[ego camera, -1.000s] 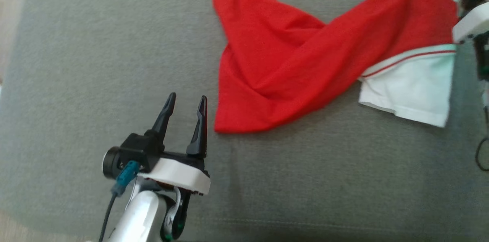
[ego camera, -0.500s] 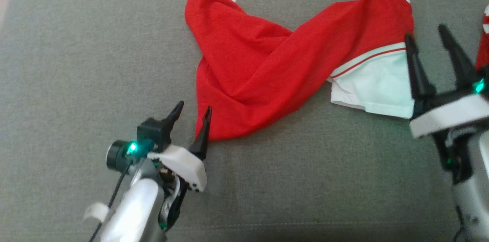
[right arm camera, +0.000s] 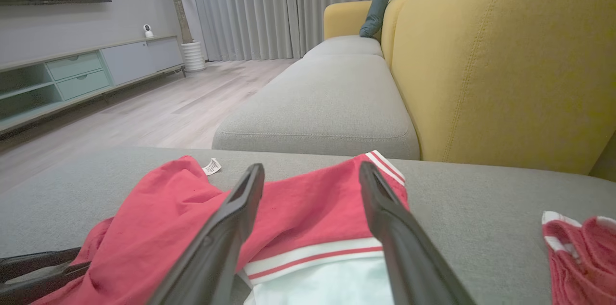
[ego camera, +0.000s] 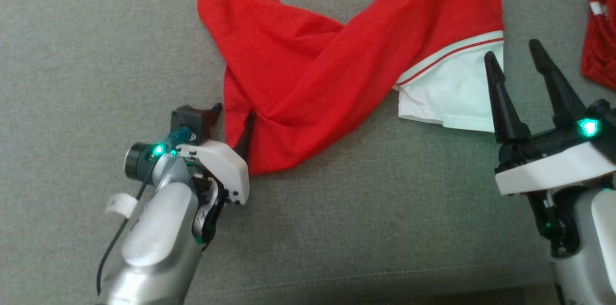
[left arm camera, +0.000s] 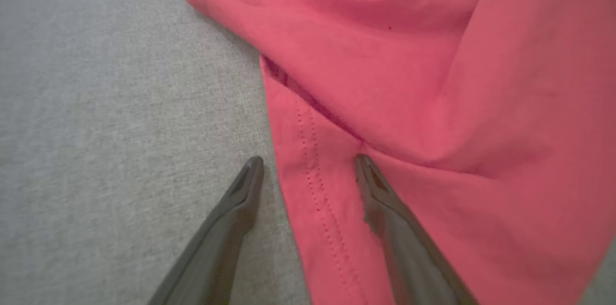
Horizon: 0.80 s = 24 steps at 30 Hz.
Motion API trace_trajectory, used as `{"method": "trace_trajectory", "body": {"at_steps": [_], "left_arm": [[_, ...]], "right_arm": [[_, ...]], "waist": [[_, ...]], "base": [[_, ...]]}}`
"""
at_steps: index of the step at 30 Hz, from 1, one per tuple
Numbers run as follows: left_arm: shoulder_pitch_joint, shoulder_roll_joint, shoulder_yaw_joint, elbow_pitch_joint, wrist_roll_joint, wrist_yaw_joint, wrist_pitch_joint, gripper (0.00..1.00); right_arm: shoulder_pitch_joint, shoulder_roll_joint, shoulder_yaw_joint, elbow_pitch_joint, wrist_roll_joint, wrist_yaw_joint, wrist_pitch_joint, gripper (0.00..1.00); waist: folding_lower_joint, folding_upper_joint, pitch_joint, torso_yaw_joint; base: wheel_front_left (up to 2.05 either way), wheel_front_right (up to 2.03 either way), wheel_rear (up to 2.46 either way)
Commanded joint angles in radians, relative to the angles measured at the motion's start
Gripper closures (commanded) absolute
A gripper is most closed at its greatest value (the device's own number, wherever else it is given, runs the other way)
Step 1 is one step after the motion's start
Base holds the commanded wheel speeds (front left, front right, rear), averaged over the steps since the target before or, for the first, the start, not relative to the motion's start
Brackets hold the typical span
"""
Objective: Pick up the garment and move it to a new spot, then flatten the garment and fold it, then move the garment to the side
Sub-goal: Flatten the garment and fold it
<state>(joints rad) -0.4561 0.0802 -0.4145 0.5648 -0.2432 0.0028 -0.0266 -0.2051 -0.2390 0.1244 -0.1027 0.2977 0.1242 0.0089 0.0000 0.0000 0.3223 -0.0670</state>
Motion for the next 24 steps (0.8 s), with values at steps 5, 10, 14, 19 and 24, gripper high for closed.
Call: {"method": "trace_trajectory", "body": {"at_steps": [5,10,14,19,24], "left_arm": [[-0.081,0.012,0.037,-0.009,-0.011,-0.001,-0.037,1.0],[-0.112,0.014,0.061,-0.043,-0.022,0.016,-0.083,1.0],[-0.146,0.027,0.085,-0.056,-0.032,0.031,-0.082,1.0],[-0.203,0.045,0.13,-0.008,-0.056,0.057,-0.085,1.0],[-0.256,0.058,0.159,0.075,-0.069,0.069,-0.118,1.0]], "right_arm": [[0.014,0.011,0.012,-0.044,-0.008,0.007,-0.017,0.0],[0.015,0.023,0.001,-0.042,-0.011,0.007,-0.033,0.0],[0.01,0.038,0.004,-0.034,-0.012,0.007,-0.043,0.0],[-0.01,0.052,0.021,-0.018,-0.011,0.007,-0.057,0.0],[-0.028,0.053,0.03,0.003,-0.007,0.007,-0.069,0.0]], "waist": [[0.0,0.0,0.029,-0.014],[0.0,0.0,0.048,-0.016],[0.0,0.0,0.07,-0.021],[0.0,0.0,0.101,-0.036],[0.0,0.0,0.116,-0.05]], "base": [[0.0,0.0,0.0],[0.0,0.0,0.0],[0.0,0.0,0.0],[0.0,0.0,0.0],[0.0,0.0,0.0]]}}
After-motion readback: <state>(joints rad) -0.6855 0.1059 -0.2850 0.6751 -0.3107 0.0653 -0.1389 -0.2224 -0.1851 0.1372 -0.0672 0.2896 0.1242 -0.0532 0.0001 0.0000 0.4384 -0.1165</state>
